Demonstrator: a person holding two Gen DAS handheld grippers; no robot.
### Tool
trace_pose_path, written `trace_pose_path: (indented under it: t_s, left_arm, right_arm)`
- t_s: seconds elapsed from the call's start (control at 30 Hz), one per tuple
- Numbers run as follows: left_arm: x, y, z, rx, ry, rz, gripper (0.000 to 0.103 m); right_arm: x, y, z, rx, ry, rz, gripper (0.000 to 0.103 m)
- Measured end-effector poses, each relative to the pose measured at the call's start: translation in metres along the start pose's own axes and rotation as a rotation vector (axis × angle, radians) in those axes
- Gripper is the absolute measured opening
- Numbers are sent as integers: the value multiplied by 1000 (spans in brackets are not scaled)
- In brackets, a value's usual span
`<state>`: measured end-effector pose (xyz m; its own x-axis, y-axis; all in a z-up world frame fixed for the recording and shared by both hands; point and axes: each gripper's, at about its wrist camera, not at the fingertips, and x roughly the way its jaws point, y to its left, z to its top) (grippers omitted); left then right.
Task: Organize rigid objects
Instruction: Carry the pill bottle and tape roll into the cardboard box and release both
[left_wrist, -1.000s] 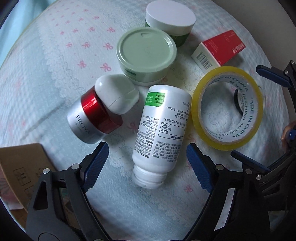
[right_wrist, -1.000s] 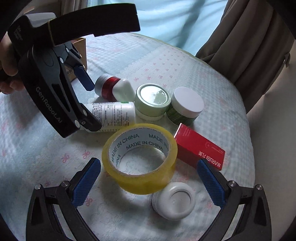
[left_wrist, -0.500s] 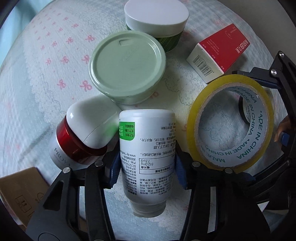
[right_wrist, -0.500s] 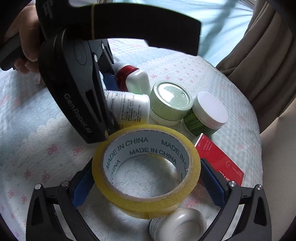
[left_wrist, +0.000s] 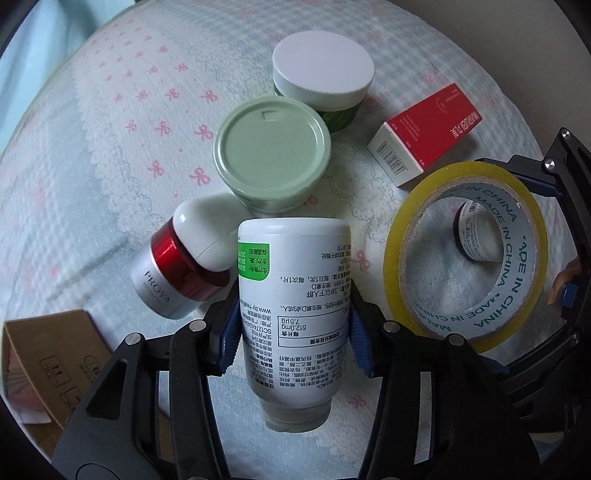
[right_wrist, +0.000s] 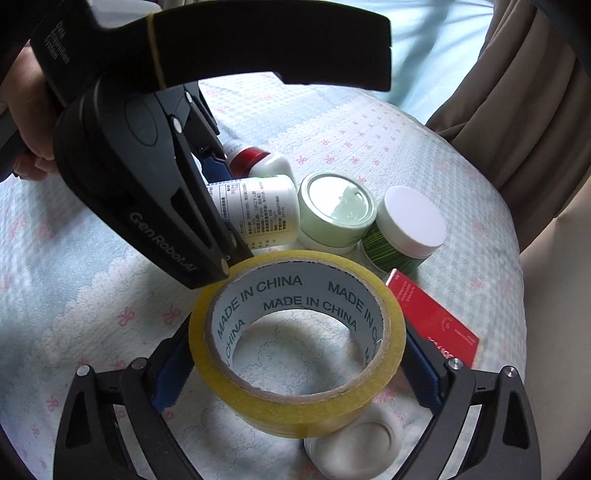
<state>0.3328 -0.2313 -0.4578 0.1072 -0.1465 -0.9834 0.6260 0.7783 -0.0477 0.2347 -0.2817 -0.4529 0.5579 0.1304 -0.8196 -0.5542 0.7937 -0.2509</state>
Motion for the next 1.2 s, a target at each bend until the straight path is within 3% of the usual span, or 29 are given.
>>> trace_pose_path:
  t_s: [0.3,0.5,0.63,0.83,0.93,1.2]
  left_arm:
    - [-96,13,-21,-93,-114,12,46]
    - [-173,17,-48,-199,-242,29,46]
    - [-230,32,-77,-296,-303,57,46]
    - [-291,85,-138,-412,-369,81,46]
    - [-303,123,-169,-451,-383,75,46]
    - [-317,215,-245,-430,-368,98,46]
  right_arm:
    - [-75,-9,26,90,-33,-60,96]
    - [-151,-10,66,106,-101,-96,96]
    - [-197,-8,99,155,-131,-67,96]
    - [-239,17,150,214,-152,-28,96]
    - [-245,38,177,237,-150,-23,96]
    - [-227,104,245,402,-106,12,96]
